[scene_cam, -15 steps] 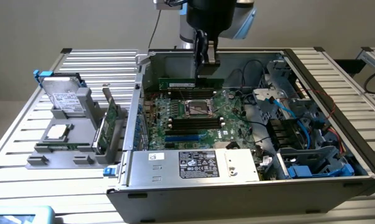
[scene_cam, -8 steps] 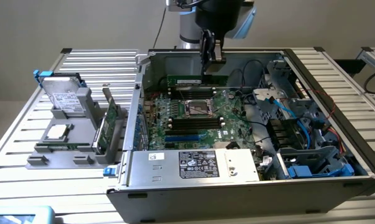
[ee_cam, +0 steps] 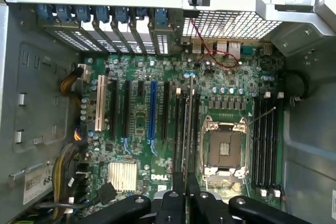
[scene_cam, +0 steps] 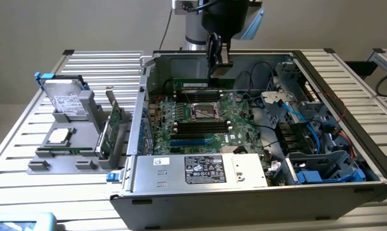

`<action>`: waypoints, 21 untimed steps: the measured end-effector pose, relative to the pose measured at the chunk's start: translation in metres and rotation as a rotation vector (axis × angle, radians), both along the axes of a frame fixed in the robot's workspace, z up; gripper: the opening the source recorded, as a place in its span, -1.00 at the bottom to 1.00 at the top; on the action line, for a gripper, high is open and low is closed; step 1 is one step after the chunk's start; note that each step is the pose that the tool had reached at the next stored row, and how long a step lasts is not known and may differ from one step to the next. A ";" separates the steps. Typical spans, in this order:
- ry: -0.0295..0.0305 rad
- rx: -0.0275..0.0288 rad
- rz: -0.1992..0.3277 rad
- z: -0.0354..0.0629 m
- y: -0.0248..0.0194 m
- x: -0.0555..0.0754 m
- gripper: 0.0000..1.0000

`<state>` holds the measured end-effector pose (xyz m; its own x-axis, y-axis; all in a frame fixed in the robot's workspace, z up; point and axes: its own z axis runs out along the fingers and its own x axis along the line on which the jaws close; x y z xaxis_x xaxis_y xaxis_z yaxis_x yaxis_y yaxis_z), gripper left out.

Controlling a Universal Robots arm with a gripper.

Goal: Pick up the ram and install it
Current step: 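Pick up the ram and move it above insertion slot, then insert the ram into the slot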

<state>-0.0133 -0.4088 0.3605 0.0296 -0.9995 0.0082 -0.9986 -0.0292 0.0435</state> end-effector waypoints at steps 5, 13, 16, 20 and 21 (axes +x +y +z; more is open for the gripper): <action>0.0001 0.0001 0.000 -0.0054 0.0030 0.000 -0.73; 0.0000 0.0000 0.000 -0.0107 0.0071 0.000 -0.73; 0.0000 0.0000 0.000 -0.0127 0.0073 0.000 -0.73; 0.0000 0.0000 0.000 -0.0171 0.0076 0.000 -0.73; 0.0000 0.0001 0.000 -0.0189 0.0076 0.000 -0.73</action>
<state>-0.0132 -0.4012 0.3416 0.0296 -0.9995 0.0080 -0.9986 -0.0292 0.0435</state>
